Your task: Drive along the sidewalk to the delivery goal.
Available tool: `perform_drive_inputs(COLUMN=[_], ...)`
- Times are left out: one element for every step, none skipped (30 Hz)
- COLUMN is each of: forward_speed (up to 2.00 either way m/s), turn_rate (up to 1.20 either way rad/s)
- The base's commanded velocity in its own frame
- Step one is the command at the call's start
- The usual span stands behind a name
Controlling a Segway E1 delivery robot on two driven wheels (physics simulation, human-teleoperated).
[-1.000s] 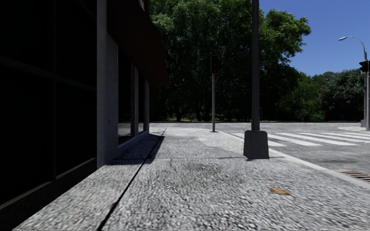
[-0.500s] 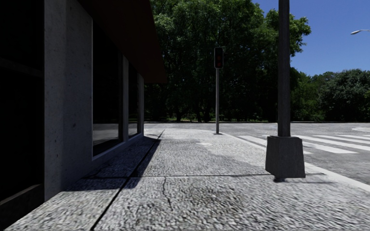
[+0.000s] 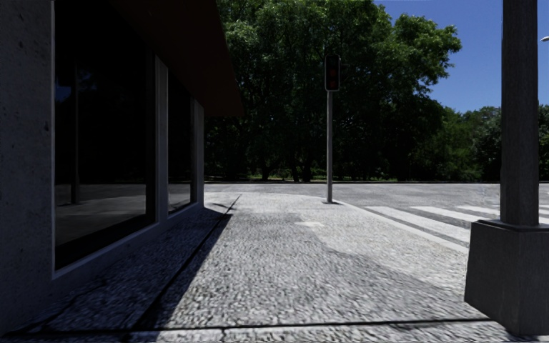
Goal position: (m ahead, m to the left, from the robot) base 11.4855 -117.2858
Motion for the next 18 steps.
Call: perform_drive_inputs(forward_speed=[2.0,2.0,2.0,2.0,2.0,2.0,2.0,2.0,2.0,2.0,2.0,2.0,2.0,2.0,2.0,2.0,2.0,2.0], turn_rate=[0.0,0.0,-0.09,-0.21,-0.32,-0.32,-0.41,-0.55,-0.64,-0.64,-0.67,-0.68,-0.68,-0.68,-0.69,-0.69,-0.69,-0.69])
